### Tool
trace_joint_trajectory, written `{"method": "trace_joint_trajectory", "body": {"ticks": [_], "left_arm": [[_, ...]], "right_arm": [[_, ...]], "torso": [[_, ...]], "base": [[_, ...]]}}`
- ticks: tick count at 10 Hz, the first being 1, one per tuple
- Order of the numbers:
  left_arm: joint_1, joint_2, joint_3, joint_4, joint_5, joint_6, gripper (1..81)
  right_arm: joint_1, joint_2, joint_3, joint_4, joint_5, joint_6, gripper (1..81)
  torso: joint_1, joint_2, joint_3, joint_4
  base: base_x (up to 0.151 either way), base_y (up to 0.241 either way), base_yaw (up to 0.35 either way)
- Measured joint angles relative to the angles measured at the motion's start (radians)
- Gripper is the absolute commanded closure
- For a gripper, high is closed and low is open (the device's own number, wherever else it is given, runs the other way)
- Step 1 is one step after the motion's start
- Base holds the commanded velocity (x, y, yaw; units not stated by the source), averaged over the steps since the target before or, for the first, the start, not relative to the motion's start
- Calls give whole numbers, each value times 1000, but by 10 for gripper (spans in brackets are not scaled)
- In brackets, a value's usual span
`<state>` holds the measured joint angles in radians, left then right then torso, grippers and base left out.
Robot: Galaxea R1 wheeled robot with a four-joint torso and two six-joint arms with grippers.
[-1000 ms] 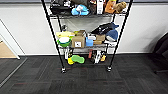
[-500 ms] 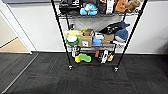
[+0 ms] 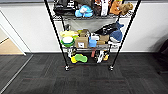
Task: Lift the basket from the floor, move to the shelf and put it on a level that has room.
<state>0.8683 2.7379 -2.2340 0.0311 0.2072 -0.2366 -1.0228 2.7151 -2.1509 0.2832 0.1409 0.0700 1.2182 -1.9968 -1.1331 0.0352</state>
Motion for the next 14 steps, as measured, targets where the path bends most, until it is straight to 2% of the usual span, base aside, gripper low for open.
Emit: {"method": "trace_joint_trajectory", "body": {"ticks": [1,3,4,7,8,14], "left_arm": [[0,5,1,0,-4,0,811],[14,-12,19,-2,-18,0,811],[27,-29,46,-8,-43,0,811],[86,-59,134,-33,-179,0,811],[104,-59,136,-38,-190,1,811],[142,-79,130,-51,-195,-1,811]], "right_arm": [[-9,-2,0,0,2,-8,811],[-7,0,1,-21,-3,-11,811],[-1,0,1,-28,-25,-11,811],[16,-27,3,-40,-51,-17,811],[17,-27,3,-41,-53,-18,811],[-24,-23,3,-41,-63,-17,811]], "torso": [[-17,27,2,-10],[-60,94,3,-12],[-82,129,3,-12],[-148,230,3,-12],[-162,254,8,-12],[-286,443,158,-12]], "base": [[0,0,0],[0,0,0],[0,0,0],[0,0,0],[0,0,0],[0,0,0]]}}
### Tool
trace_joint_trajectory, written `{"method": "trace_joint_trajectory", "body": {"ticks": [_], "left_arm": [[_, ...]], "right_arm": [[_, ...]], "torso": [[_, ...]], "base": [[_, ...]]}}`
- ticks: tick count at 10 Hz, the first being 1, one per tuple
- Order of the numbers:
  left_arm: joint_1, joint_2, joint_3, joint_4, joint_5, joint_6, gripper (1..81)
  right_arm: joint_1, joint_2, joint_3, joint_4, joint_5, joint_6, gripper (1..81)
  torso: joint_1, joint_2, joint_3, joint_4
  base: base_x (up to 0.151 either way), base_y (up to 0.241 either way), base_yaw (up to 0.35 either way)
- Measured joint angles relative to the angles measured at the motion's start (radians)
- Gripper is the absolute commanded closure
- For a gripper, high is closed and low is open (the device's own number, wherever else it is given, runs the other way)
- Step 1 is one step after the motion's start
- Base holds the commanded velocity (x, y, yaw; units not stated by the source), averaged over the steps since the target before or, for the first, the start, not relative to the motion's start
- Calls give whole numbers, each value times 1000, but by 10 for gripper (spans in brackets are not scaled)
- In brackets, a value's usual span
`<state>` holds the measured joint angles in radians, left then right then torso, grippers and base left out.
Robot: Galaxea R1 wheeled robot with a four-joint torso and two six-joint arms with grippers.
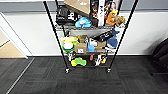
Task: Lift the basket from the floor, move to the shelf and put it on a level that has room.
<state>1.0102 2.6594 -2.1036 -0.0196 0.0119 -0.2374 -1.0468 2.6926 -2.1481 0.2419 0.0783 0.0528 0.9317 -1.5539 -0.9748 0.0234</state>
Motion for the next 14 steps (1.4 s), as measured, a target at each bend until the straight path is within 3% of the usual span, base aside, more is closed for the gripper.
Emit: {"method": "trace_joint_trajectory", "body": {"ticks": [6,10,14], "left_arm": [[-116,-15,6,-23,38,-72,811],[-186,-25,8,-56,76,-79,811],[-178,-36,70,-57,97,-79,811]], "right_arm": [[95,4,13,5,-22,18,811],[156,-16,64,8,-11,26,811],[143,-63,119,8,-18,53,811]], "torso": [[-120,187,16,0],[-205,319,21,0],[-286,444,111,0]], "base": [[0,0,0],[0,0,0],[0,0,0]]}}
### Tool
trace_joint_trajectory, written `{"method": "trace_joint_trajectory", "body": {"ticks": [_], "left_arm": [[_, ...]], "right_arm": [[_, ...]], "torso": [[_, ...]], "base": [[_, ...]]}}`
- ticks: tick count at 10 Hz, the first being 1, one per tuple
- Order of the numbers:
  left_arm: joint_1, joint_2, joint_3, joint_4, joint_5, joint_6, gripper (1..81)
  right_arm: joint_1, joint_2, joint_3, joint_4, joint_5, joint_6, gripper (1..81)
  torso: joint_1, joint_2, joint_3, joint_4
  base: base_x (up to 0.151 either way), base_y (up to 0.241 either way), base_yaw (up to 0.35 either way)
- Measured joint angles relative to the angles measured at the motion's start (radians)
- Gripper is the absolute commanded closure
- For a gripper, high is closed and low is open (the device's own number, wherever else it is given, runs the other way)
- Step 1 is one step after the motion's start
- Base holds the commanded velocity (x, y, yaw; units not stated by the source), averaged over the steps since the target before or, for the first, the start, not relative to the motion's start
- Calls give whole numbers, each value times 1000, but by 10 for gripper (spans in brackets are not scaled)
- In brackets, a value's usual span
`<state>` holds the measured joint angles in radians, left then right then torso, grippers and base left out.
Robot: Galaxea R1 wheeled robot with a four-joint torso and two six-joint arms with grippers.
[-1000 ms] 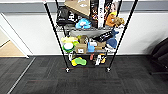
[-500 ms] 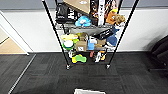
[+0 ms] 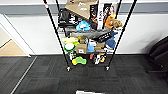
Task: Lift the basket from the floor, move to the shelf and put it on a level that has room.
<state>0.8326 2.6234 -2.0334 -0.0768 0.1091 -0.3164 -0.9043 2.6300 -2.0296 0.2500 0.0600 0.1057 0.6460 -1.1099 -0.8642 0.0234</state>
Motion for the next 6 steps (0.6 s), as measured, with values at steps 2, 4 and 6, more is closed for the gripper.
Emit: {"method": "trace_joint_trajectory", "body": {"ticks": [2,4,6], "left_arm": [[2,0,22,0,0,0,811],[20,-3,23,0,3,0,811],[44,-26,44,0,4,-1,811]], "right_arm": [[-22,-36,36,0,11,1,811],[-37,-54,60,0,11,8,811],[-57,-54,72,0,8,9,811]], "torso": [[-44,67,50,0],[-90,137,102,0],[-135,205,154,0]], "base": [[0,0,0],[0,0,0],[0,0,0]]}}
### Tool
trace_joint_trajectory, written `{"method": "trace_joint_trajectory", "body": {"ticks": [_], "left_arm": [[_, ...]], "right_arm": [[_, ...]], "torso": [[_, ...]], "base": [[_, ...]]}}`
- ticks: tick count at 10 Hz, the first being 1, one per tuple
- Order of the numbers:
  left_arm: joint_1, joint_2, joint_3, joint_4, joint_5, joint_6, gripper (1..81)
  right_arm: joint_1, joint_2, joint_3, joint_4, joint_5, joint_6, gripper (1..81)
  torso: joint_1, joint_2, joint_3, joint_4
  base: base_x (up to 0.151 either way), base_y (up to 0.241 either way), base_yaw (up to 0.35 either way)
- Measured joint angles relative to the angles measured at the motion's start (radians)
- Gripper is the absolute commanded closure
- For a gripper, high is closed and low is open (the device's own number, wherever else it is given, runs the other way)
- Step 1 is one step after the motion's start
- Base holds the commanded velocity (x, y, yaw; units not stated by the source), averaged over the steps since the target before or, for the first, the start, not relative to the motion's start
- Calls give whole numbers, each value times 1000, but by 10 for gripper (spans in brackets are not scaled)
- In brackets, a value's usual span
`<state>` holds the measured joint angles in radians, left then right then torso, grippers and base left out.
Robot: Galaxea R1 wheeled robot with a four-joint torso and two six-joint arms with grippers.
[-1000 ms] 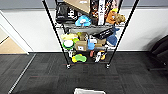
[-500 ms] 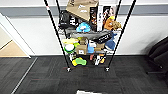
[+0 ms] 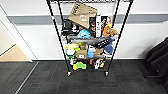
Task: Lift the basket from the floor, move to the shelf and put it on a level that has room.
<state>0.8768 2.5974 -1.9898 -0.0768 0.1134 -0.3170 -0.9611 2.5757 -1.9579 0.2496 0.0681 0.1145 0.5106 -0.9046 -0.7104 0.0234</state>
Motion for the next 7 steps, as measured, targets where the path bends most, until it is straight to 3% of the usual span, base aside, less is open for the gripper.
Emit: {"method": "trace_joint_trajectory", "body": {"ticks": [7], "left_arm": [[33,-37,58,-1,-4,-2,811]], "right_arm": [[-8,-8,28,0,-8,2,811]], "torso": [[-158,239,177,0]], "base": [[0,0,0]]}}
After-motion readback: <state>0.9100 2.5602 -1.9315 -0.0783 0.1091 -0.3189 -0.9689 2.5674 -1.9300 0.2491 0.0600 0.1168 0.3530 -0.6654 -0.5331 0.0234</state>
